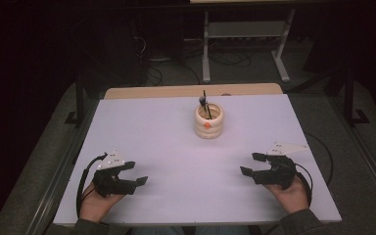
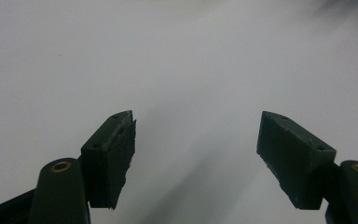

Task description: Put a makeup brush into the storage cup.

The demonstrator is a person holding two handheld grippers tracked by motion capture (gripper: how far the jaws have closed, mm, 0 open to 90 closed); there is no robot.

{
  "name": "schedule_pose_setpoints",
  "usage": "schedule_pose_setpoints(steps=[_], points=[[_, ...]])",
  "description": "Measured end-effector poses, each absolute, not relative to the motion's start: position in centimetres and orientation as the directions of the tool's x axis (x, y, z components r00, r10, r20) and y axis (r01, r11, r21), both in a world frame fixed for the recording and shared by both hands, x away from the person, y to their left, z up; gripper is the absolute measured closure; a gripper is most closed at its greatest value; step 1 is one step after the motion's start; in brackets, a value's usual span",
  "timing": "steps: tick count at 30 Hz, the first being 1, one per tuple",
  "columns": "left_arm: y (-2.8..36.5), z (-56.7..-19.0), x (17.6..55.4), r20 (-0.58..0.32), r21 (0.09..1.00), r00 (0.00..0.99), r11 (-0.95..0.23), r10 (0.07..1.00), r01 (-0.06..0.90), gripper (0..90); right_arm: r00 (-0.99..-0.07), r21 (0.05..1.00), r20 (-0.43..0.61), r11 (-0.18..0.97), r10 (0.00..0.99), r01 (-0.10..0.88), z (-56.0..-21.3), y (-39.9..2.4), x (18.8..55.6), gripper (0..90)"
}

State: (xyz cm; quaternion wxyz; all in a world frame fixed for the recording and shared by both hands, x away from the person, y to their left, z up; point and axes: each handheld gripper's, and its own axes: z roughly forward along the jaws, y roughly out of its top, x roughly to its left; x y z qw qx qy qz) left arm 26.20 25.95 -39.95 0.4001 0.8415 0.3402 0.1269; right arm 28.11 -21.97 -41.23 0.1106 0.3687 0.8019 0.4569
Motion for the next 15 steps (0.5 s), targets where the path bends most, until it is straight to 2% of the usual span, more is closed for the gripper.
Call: schedule_pose_setpoints(steps=[15], points=[[26.07, -41.01, 25.78, -0.078, 0.738, 0.751, -0.468, 0.656, 0.486, 27.1, -0.697, 0.821, 0.161, 0.297, 0.698, 0.487, -41.73, -22.73, 27.1, 24.6]])
